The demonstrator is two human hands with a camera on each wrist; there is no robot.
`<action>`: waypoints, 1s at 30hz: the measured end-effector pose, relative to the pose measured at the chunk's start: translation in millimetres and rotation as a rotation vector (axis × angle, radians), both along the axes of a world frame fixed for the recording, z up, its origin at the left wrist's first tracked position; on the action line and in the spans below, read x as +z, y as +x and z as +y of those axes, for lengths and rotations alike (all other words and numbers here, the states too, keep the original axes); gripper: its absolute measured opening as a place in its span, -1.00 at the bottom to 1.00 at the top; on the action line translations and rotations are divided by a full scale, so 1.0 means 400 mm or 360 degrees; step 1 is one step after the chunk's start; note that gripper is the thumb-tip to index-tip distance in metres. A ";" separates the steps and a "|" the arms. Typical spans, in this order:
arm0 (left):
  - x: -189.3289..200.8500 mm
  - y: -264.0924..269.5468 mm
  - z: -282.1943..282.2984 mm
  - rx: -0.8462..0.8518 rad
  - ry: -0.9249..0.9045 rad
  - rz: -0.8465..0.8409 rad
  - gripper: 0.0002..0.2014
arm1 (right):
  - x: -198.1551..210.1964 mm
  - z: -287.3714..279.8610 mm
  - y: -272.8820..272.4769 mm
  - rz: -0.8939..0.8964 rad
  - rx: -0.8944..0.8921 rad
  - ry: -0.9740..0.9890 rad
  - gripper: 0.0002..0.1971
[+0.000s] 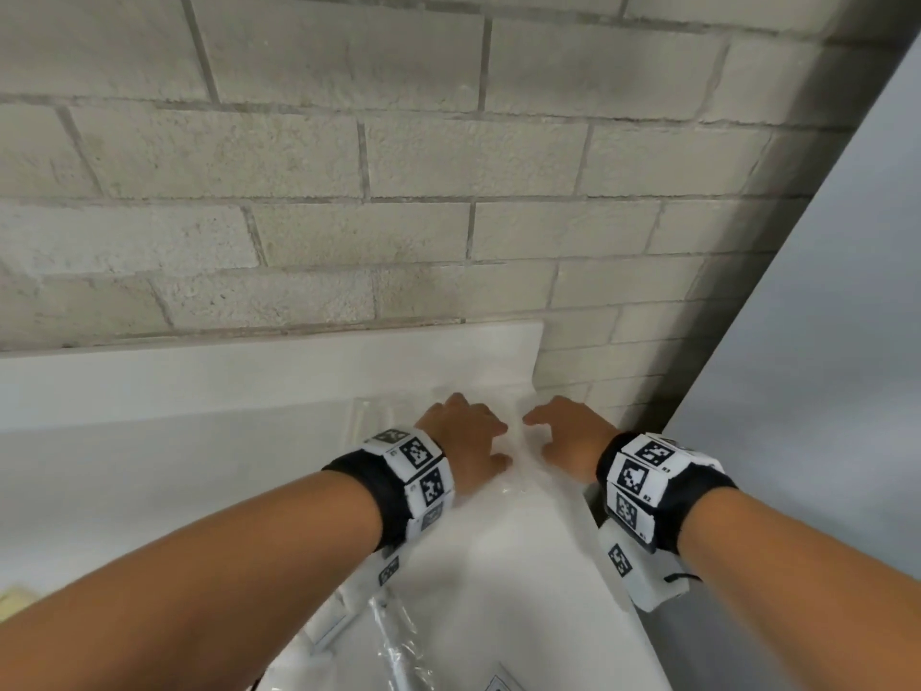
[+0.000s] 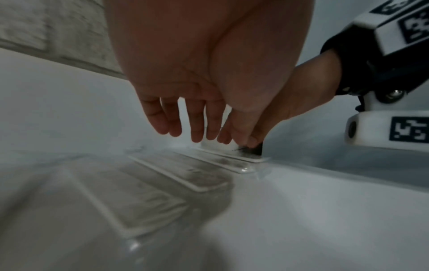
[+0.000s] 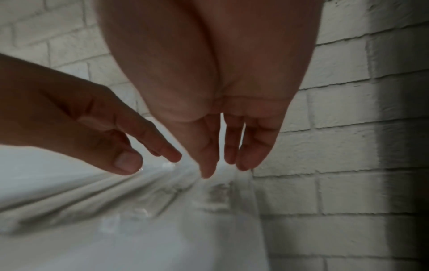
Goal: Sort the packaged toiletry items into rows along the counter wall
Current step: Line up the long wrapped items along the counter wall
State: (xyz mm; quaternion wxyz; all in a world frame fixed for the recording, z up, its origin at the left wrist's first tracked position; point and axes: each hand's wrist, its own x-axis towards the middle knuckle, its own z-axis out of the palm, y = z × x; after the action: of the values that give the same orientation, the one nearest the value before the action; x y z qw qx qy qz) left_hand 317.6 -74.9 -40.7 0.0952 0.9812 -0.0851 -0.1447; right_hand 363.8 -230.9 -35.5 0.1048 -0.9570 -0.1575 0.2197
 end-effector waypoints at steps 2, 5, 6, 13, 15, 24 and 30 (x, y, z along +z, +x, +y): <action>-0.008 0.000 -0.012 -0.0057 0.0170 0.0068 -0.38 | -0.012 0.016 -0.011 0.0033 0.0080 -0.0032 -0.55; -0.011 -0.006 0.004 -0.0044 0.0202 0.0060 -0.34 | -0.017 0.036 -0.021 -0.0015 0.0157 -0.0048 -0.55; -0.009 -0.011 0.014 -0.0020 0.0171 0.0050 -0.34 | -0.018 0.040 -0.022 -0.0037 0.0195 -0.0064 -0.53; -0.006 -0.035 0.043 0.0067 0.0165 0.0008 -0.36 | -0.034 0.042 -0.024 -0.0052 0.0206 -0.0036 -0.46; -0.004 -0.035 0.048 0.0085 0.0185 0.0004 -0.34 | -0.032 0.047 -0.023 -0.0053 0.0194 -0.0031 -0.46; 0.007 -0.032 0.059 0.0126 0.0184 -0.0010 -0.35 | -0.019 0.077 -0.022 -0.0059 0.0195 -0.0105 -0.53; 0.008 -0.035 0.064 0.0124 0.0199 0.0041 -0.36 | -0.018 0.079 -0.022 -0.0053 0.0199 -0.0131 -0.52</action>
State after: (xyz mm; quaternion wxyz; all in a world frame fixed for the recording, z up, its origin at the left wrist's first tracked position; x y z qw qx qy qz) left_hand 303.5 -49.4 -37.3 0.0402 0.9859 -0.0364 -0.1585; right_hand 354.9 -199.2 -42.6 0.0487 -0.9524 -0.2095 0.2160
